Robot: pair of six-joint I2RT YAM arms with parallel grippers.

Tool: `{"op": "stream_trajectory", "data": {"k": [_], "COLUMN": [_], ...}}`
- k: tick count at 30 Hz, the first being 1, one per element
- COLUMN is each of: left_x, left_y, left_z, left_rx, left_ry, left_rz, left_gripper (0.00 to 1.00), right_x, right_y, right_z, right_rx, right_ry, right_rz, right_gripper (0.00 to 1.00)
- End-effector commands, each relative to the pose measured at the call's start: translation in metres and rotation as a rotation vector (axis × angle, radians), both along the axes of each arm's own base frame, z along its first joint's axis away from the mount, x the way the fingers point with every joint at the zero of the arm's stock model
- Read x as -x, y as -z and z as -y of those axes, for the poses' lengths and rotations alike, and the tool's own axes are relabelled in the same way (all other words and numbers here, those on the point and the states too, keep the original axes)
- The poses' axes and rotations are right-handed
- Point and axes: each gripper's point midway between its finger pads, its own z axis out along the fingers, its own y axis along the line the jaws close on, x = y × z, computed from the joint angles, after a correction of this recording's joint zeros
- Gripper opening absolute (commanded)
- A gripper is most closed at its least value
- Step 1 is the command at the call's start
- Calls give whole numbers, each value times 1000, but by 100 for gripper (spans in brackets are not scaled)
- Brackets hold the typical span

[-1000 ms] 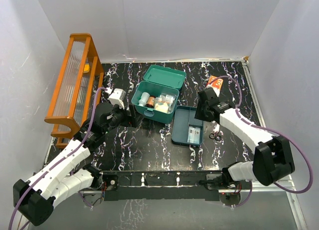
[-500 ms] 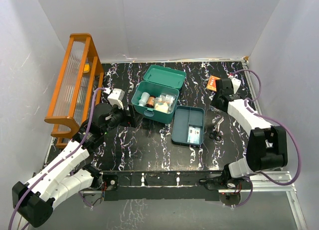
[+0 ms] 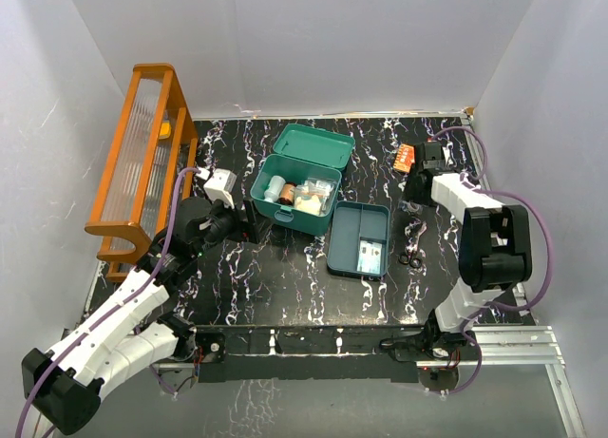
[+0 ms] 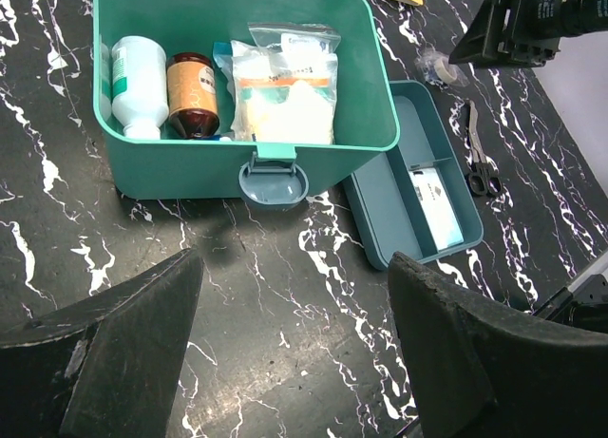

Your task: Organize the medicine kit

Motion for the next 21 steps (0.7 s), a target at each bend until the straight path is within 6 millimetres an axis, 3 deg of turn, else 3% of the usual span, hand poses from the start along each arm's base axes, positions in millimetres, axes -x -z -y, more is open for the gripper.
{"op": "stream_trajectory", "data": {"k": [1, 4, 5, 7, 13, 21], "left_x": [2, 3, 3, 3, 2, 2], "left_y": [-5, -5, -5, -5, -5, -3], "left_z": [-3, -3, -3, -3, -3, -3], "left_rx": [0, 2, 2, 0, -1, -4], "left_ry": [-2, -2, -2, -2, -5, -5], "left_rz": [18, 20, 21, 20, 21, 17], "left_gripper": [78, 78, 78, 78, 78, 78], "right_x": [-28, -32, -32, -30, -25, -25], "right_y": [-12, -9, 2, 10, 24, 28], "right_z": [-2, -7, -7, 4, 6, 3], "right_rx": [-39, -80, -85, -92, -95, -117], "right_ry": [-47, -65, -64, -36, -29, -31], "right_rz": [60, 52, 25, 1, -51, -56], "right_gripper": [44, 45, 45, 46, 48, 39]}}
